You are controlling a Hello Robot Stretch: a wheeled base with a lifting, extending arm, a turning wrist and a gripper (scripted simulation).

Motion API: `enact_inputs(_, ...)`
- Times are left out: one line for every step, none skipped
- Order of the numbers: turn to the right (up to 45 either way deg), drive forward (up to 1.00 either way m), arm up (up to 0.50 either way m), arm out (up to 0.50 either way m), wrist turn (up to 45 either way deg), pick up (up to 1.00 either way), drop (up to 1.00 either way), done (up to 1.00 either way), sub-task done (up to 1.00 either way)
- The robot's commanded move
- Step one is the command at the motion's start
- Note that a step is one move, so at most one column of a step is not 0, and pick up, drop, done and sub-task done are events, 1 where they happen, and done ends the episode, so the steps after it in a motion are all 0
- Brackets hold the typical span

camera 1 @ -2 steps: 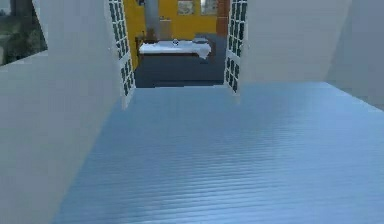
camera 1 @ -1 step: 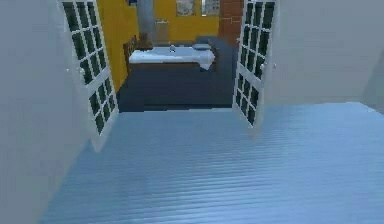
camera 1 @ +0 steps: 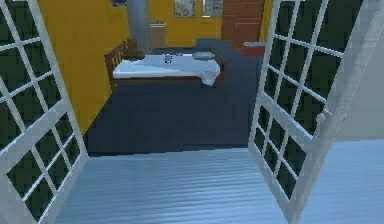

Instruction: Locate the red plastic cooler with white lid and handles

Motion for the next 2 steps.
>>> enact_inputs(6.0,0.0,0.0,0.0,0.0,0.0,0.0,0.0,0.0)
enact_inputs(0.0,0.55,0.0,0.0,0.0,0.0,0.0,0.0,0.0)
